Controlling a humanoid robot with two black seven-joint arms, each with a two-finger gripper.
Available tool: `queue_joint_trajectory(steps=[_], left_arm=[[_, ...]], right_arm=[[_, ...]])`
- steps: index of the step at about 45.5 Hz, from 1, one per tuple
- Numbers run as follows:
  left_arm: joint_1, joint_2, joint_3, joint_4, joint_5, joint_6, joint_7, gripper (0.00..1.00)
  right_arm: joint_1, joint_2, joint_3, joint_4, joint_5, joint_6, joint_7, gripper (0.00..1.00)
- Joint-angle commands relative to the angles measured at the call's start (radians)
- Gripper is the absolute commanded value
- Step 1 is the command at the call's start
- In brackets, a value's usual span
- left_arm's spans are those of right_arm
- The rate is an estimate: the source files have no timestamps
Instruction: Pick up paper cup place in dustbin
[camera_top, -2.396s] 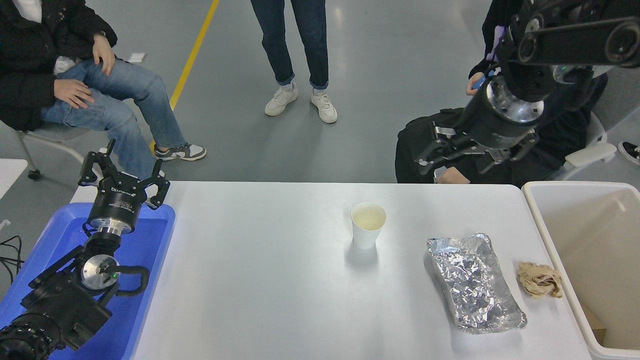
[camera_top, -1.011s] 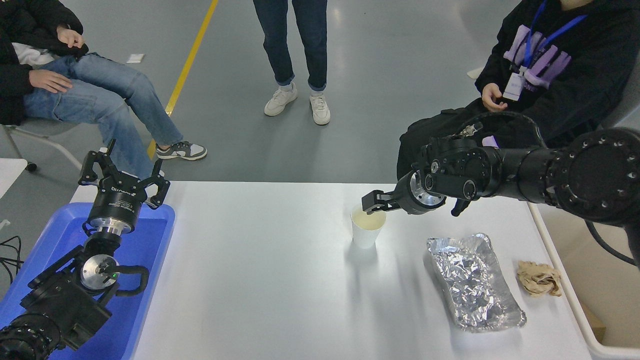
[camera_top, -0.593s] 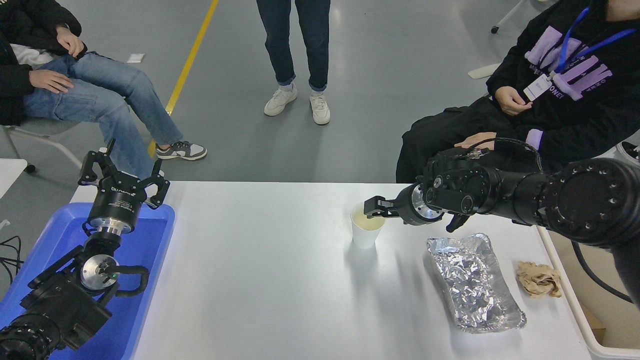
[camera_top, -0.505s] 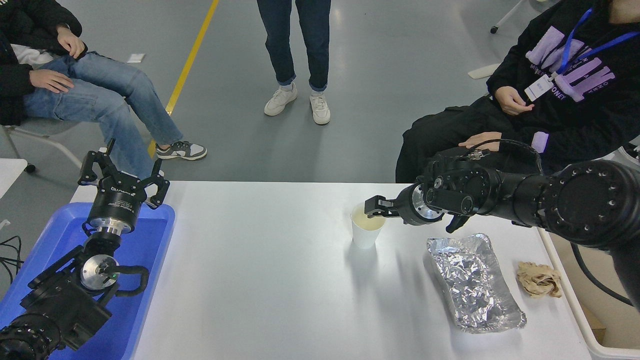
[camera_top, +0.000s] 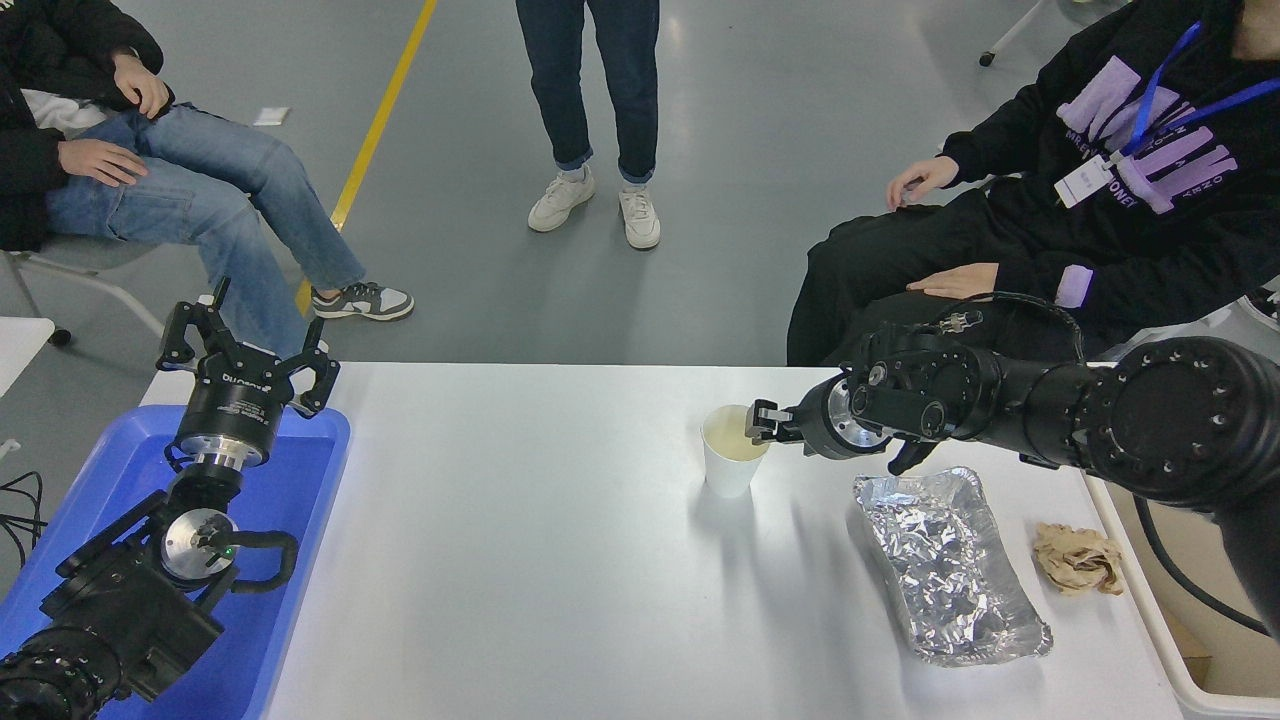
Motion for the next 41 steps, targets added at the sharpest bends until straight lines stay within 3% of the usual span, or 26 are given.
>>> queue_joint_trajectory(steps=[1, 26, 35, 41], left_arm=[[0.000, 0.000, 0.000, 0.000, 0.000, 0.001, 0.000, 0.98], [0.000, 0.000, 0.000, 0.000, 0.000, 0.000, 0.001, 0.98], [0.000, 0.000, 0.000, 0.000, 0.000, 0.000, 0.001, 0.98], [0.000, 0.000, 0.000, 0.000, 0.000, 0.001, 0.001, 0.98]], right_arm=[[-0.003, 0.000, 0.029, 0.018, 0.003, 0.015, -0.003, 0.00], [0.046, 0.000, 0.033, 0.027, 0.081, 0.101, 0.001, 0.00], [0.239, -0.005, -0.035, 0.196, 0.078, 0.188, 0.003, 0.00], [0.417, -0.071, -0.162, 0.277, 0.078, 0.282, 0.006, 0.00]])
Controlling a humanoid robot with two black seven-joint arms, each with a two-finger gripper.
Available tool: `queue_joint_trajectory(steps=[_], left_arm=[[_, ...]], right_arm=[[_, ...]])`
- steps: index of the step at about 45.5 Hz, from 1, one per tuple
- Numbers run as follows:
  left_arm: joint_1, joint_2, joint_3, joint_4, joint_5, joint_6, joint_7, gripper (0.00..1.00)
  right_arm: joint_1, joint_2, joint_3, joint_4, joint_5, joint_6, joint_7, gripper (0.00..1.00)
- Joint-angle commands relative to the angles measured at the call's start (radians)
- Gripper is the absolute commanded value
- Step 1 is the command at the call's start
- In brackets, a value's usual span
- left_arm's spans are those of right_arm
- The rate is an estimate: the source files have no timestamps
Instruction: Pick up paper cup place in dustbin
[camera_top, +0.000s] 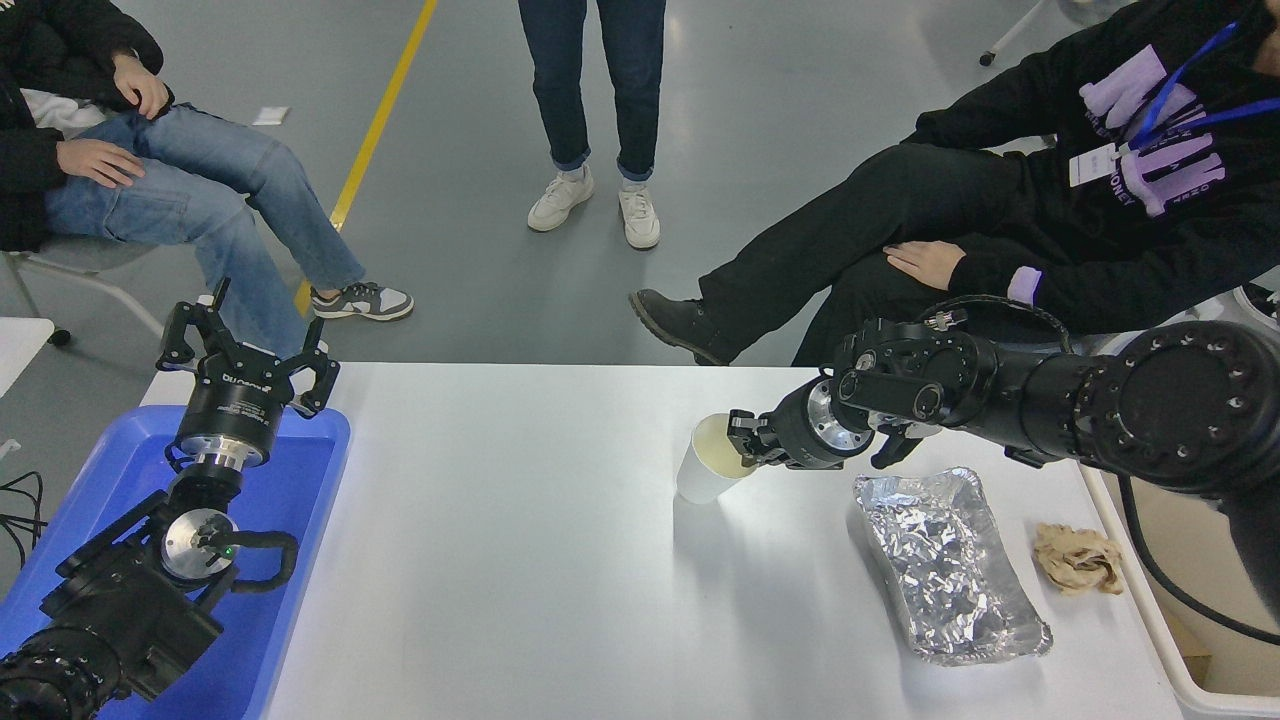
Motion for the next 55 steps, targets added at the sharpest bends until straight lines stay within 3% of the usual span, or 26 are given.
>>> queue_joint_trajectory(steps=[1, 9, 18, 29, 47, 55], left_arm=[[0.000, 0.000, 0.000, 0.000, 0.000, 0.001, 0.001, 0.98], [0.000, 0.000, 0.000, 0.000, 0.000, 0.001, 0.001, 0.98], [0.000, 0.000, 0.000, 0.000, 0.000, 0.001, 0.001, 0.98], [0.000, 0.000, 0.000, 0.002, 0.000, 0.001, 0.001, 0.98], [0.000, 0.000, 0.000, 0.000, 0.000, 0.001, 0.001, 0.98], [0.000, -0.002, -0.002, 0.002, 0.000, 0.002, -0.001, 0.98]], right_arm=[[0.266, -0.064, -0.151, 0.149, 0.004, 0.146, 0.004, 0.00], [0.454, -0.149, -0.187, 0.224, 0.003, 0.323, 0.006, 0.00], [0.669, -0.219, -0.211, 0.255, 0.003, 0.323, 0.004, 0.00], [0.815, -0.227, -0.292, 0.319, 0.004, 0.323, 0.004, 0.00], [0.850, -0.231, -0.369, 0.347, 0.006, 0.323, 0.003, 0.00], [0.849, -0.346, -0.464, 0.344, 0.004, 0.323, 0.003, 0.00]])
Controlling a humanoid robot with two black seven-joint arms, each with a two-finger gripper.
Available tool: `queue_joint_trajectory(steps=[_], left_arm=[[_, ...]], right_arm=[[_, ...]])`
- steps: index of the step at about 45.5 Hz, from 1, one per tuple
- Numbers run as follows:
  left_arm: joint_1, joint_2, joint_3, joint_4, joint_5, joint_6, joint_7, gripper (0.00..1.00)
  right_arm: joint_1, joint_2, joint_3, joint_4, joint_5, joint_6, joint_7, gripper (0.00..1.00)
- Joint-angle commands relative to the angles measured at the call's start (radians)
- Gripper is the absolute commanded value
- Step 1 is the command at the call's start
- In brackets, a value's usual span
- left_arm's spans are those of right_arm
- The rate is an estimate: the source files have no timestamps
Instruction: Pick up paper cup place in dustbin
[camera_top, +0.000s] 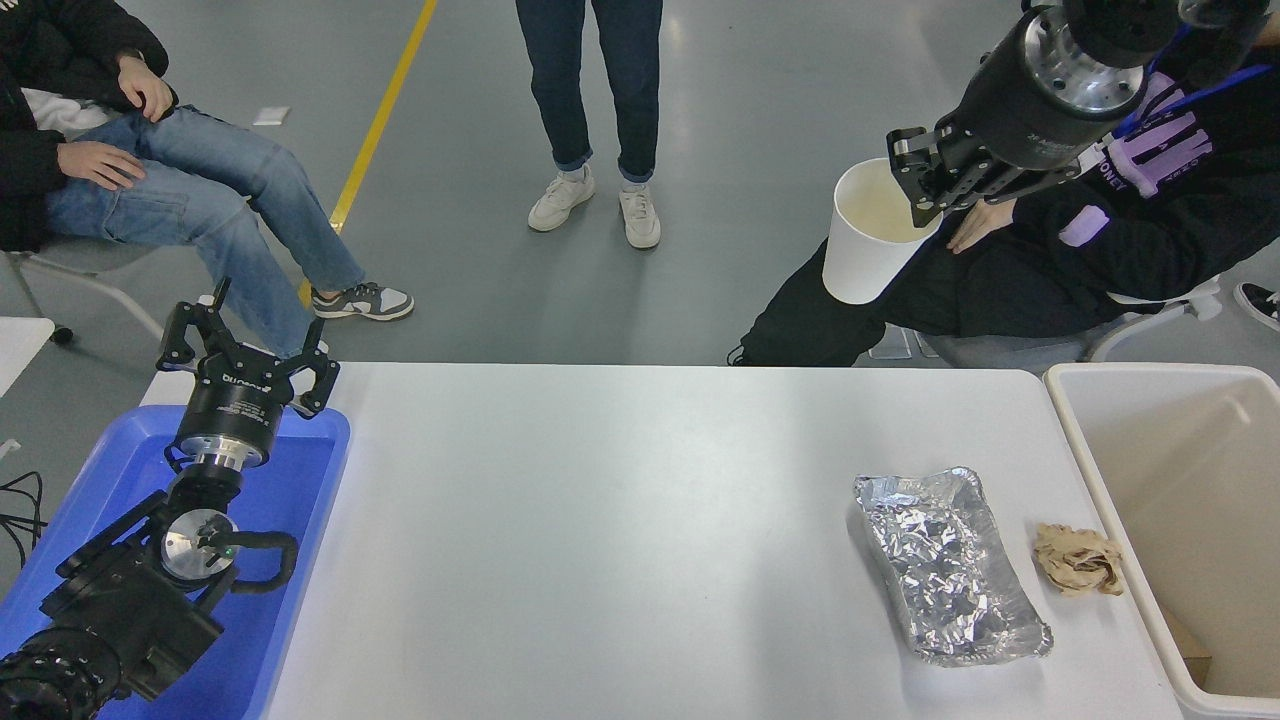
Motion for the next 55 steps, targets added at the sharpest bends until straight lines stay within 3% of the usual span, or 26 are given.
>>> queue_joint_trajectory(steps=[1, 11, 17, 25, 39, 43, 55], left_arm=[[0.000, 0.000, -0.001, 0.001, -0.001, 0.000, -0.001, 0.98], [0.000, -0.002, -0.003, 0.001, -0.001, 0.001, -0.001, 0.98], [0.000, -0.002, -0.003, 0.000, 0.000, 0.001, -0.001, 0.98], [0.000, -0.002, -0.002, 0.001, -0.001, 0.001, -0.001, 0.98], [0.000, -0.002, -0.003, 0.001, 0.000, 0.001, -0.001, 0.98], [0.000, -0.002, -0.003, 0.001, 0.000, 0.001, -0.001, 0.98], [0.000, -0.002, -0.003, 0.001, 0.000, 0.001, -0.001, 0.98]], right_arm=[[0.014, -0.128, -0.107, 0.004, -0.001, 0.002, 0.000, 0.00], [-0.038, -0.344, -0.265, -0.006, -0.028, 0.002, -0.005, 0.00], [-0.098, -0.534, -0.274, -0.029, -0.106, 0.002, -0.007, 0.00], [-0.276, -0.677, -0.245, -0.065, -0.122, -0.033, -0.007, 0.00], [-0.802, -0.700, 0.026, -0.193, -0.123, -0.599, -0.005, 0.00], [-0.989, -0.684, 0.157, -0.301, -0.123, -0.656, -0.005, 0.00], [-1.393, -0.497, 0.432, -0.653, -0.119, -0.727, -0.005, 0.00]])
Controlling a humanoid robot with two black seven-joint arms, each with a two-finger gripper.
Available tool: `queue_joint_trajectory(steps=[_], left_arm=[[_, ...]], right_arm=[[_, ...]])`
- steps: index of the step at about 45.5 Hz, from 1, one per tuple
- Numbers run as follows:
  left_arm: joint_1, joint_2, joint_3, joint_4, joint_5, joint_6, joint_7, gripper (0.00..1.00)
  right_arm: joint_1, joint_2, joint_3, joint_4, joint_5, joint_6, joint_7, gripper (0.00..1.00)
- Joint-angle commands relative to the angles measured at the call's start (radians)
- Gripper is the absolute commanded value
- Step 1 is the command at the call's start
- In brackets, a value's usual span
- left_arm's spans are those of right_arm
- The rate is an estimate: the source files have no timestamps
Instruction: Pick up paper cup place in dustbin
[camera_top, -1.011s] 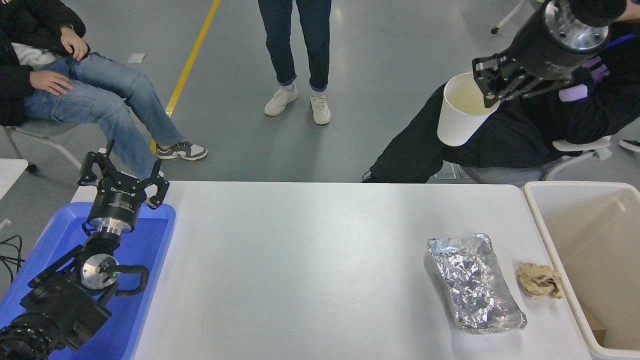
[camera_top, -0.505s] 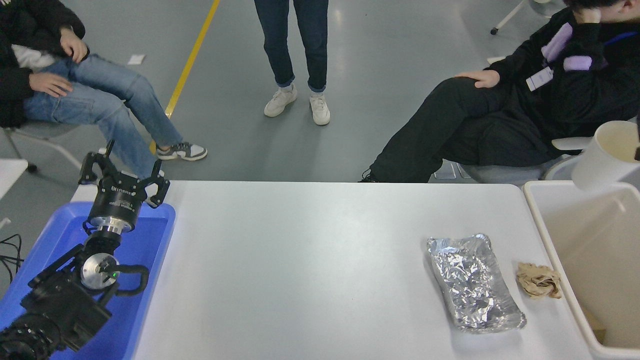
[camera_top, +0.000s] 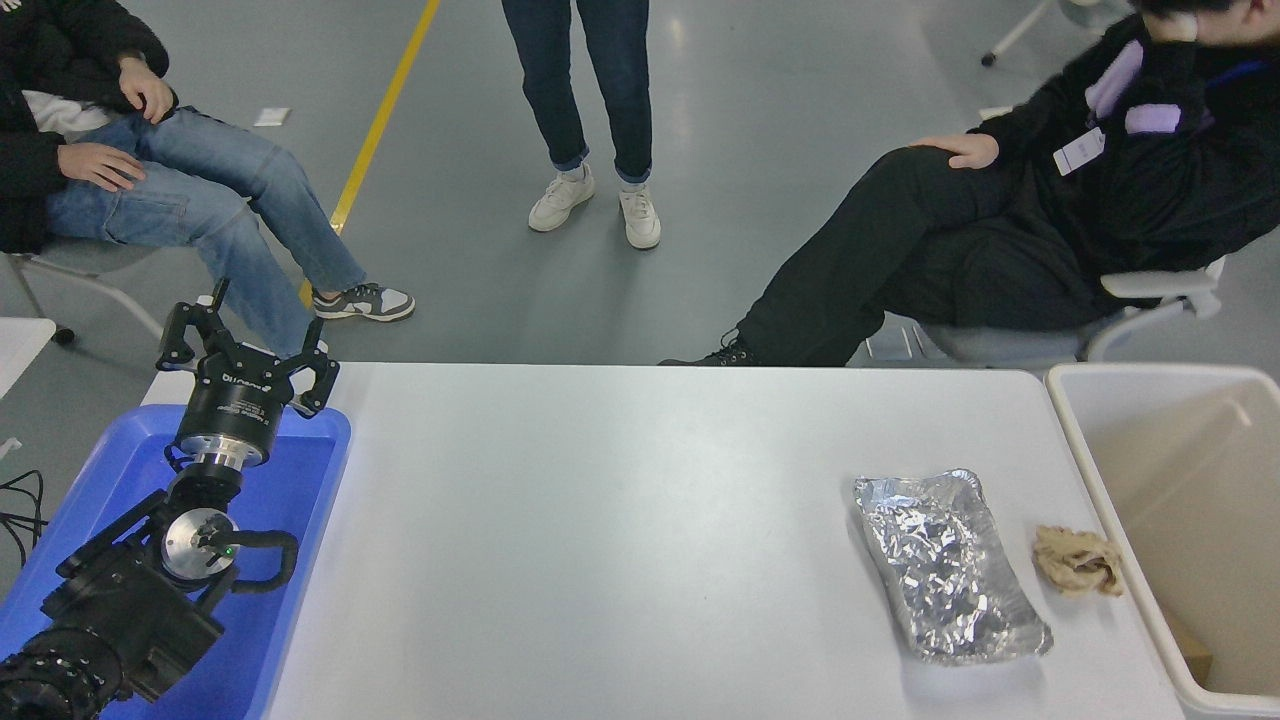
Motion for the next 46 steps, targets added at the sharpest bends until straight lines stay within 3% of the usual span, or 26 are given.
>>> queue_joint_trajectory(steps=[1, 17, 41, 42, 46], left_arm=[[0.000, 0.000, 0.000, 0.001, 0.000, 0.000, 0.000, 0.98], [0.000, 0.000, -0.002, 0.001, 0.000, 0.000, 0.000, 0.98], [0.000, 0.000, -0.003, -0.001, 0.000, 0.000, 0.000, 0.98], [0.000, 0.000, -0.003, -0.001, 0.000, 0.000, 0.000, 0.98], [0.000, 0.000, -0.003, -0.001, 0.001, 0.000, -0.001, 0.98]], right_arm=[[-0.389, 0.123, 0.259, -0.296, 0.001, -0.134, 0.000, 0.00], [-0.594, 0.308, 0.356, -0.594, 0.014, -0.171, 0.003, 0.00], [-0.627, 0.350, 0.356, -0.594, 0.015, -0.257, 0.006, 0.00], [-0.625, 0.350, 0.356, -0.595, 0.015, -0.260, 0.006, 0.07], [-0.614, 0.350, 0.356, -0.597, 0.017, -0.297, 0.008, 0.75]])
